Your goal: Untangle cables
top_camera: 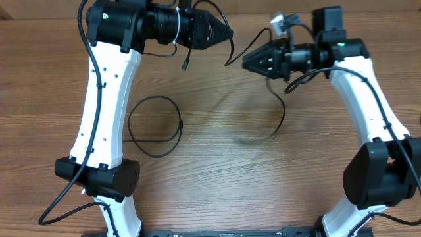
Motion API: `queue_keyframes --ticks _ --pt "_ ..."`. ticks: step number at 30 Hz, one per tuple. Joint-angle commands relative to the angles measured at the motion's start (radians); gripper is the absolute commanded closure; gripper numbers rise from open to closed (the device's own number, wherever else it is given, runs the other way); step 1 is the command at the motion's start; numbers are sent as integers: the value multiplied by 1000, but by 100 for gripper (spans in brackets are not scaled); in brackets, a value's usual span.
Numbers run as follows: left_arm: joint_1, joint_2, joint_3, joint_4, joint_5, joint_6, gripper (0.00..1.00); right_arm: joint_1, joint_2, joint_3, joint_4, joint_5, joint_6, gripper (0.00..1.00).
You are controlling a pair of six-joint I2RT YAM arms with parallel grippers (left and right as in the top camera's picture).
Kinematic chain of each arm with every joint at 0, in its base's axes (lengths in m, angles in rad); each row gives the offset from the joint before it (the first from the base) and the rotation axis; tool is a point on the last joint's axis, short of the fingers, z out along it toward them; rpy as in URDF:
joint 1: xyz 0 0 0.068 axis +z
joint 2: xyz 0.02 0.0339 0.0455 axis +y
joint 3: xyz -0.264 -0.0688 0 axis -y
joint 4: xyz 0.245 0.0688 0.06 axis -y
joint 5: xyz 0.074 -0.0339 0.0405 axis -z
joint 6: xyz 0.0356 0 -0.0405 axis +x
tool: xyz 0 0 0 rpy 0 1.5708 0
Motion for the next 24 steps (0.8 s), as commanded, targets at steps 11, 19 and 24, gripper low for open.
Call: queue_keyframes --ticks 11,19,24 --pt "-43 2 4 -26 -57 18 96 67 -27 3 48 -22 -35 65" --pt "-47 2 4 -51 -102 18 96 70 -27 3 104 -49 -34 68" --pt "-44 2 4 -50 -103 18 92 72 -27 3 114 -51 -7 96"
